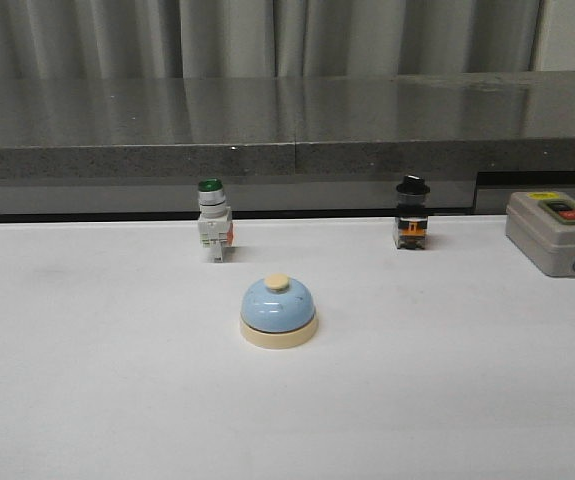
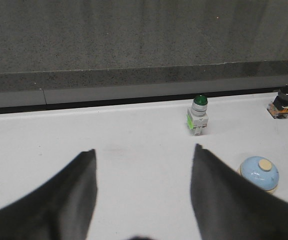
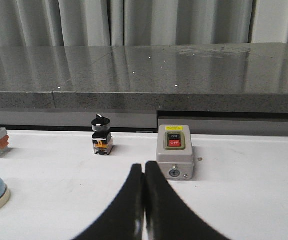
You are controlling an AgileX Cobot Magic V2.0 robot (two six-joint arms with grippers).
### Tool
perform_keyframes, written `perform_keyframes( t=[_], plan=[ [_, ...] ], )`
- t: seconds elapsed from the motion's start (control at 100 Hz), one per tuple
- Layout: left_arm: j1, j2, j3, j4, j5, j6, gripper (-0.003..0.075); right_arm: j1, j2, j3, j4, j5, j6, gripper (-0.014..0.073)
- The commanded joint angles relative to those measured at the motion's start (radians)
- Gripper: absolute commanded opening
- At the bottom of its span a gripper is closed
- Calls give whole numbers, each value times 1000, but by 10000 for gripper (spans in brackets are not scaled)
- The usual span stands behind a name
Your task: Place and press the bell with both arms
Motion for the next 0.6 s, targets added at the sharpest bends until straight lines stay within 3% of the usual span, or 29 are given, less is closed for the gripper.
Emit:
perform_keyframes(
  t=[0.0,0.12,0.59],
  plan=[
    [5,2,-26,-12,-71,-7,186,-7,-19,-15,-13,-84,-4,-60],
    [5,3,-26,-12,-75,-7,-18,-7,-19,-15,-13,-84,-4,-60],
    [5,3,-26,-12,-78,-7,-20,-7,-19,-15,-13,-84,-4,-60]
  ],
)
